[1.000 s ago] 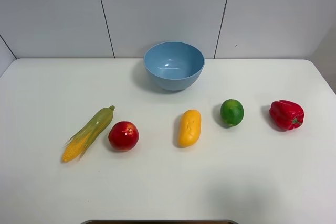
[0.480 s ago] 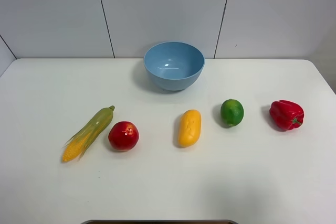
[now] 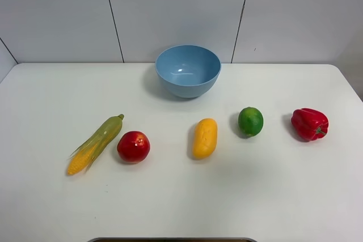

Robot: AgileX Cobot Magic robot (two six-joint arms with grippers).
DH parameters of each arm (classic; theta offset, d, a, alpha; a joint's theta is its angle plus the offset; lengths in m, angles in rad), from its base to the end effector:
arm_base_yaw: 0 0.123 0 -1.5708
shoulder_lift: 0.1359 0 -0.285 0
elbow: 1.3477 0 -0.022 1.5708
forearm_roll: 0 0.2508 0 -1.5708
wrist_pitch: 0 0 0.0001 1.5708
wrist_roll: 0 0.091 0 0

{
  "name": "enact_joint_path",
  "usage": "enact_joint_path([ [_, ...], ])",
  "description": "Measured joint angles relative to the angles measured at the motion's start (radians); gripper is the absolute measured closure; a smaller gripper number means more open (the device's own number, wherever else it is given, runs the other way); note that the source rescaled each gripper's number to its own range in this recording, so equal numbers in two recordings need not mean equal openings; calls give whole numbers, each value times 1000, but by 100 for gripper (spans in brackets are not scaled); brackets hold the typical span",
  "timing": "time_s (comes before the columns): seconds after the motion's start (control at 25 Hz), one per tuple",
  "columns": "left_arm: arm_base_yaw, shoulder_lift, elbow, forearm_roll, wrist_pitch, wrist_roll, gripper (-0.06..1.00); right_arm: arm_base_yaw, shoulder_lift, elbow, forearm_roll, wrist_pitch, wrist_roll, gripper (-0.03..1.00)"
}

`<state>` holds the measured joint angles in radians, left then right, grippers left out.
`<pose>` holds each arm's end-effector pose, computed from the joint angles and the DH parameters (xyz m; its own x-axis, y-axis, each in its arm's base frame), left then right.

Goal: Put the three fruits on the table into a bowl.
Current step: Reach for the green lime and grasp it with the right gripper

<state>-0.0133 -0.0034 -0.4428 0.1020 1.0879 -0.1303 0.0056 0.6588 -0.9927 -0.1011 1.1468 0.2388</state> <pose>-0.0005 0.0082 0.2595 -0.5176 -0.0755 -0.8523 -0.1067 0.9940 -0.0233 0.0881 -0.0079 0.3889 -0.6370 0.1914 -0.7467 0.1918 0.9776 0.0870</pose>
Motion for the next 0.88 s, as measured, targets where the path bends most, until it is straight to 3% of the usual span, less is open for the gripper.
enact_joint_path([
  [0.2,0,0,0,0,0,-1,-6,0,220,-23,31,-37,0,0],
  [0.4,0,0,0,0,0,-1,-6,6,386,-23,94,-155,0,0],
  [0.56,0,0,0,0,0,-1,-6,88,502,-33,109,-234,5,0],
  [0.88,0,0,0,0,0,0,-6,208,766,-184,109,-256,99,0],
])
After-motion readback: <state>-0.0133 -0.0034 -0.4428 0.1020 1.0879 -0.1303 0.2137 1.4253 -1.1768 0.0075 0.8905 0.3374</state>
